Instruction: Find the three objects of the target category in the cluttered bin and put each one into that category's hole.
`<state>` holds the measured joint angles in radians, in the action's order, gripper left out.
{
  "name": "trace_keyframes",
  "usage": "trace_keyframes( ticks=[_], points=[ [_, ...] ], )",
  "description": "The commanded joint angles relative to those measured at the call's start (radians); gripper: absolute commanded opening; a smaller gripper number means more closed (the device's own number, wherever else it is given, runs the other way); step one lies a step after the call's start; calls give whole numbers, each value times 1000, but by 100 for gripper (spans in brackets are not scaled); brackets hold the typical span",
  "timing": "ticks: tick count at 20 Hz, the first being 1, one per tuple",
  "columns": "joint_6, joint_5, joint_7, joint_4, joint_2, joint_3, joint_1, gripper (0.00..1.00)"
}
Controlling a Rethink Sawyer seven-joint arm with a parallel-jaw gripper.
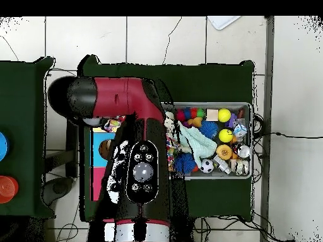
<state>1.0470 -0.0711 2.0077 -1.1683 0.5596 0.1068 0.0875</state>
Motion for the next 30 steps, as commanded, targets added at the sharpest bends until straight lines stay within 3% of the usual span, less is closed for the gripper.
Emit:
trace_keyframes(
  ticks=[1,11,23,30],
  points=[
    [-72,2,44,-124,-51,-82,-47,0],
    [-116,45,-18,-76,-124,-91,-89,0],
    [-136,84,1,-80,-151,-65,-62,0],
    [-85,82,67,-13,-182,-53,-33,0]
  ],
)
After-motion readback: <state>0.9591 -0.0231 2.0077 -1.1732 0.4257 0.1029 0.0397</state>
